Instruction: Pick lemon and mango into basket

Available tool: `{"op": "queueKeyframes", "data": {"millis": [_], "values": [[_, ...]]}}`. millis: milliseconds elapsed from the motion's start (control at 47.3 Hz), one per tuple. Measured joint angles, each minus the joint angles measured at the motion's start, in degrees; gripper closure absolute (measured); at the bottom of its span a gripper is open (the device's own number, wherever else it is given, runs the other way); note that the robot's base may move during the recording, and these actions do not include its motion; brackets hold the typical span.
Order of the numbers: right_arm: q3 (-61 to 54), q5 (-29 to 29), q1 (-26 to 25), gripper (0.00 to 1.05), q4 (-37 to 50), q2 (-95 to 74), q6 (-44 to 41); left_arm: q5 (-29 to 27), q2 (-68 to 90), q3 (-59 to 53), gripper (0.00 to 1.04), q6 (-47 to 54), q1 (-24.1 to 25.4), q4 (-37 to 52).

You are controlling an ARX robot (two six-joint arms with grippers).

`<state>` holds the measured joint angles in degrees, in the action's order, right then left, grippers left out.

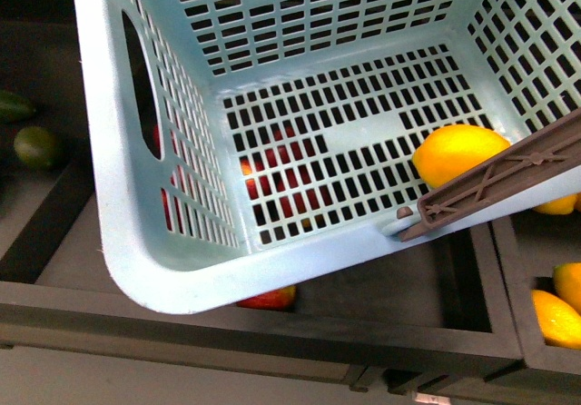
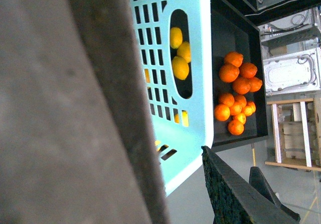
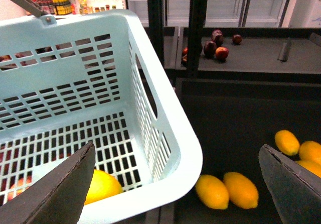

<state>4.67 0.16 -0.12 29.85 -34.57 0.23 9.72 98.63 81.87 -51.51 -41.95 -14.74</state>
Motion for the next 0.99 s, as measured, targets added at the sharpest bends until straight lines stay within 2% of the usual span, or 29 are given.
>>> {"op": "queueKeyframes", "data": {"millis": [993], "values": [[-0.3, -0.2, 0.1, 0.09, 0.0, 0.1, 0.0, -1.6, 0.0, 0.0, 0.76, 0.5, 0.8, 0.0]]}}
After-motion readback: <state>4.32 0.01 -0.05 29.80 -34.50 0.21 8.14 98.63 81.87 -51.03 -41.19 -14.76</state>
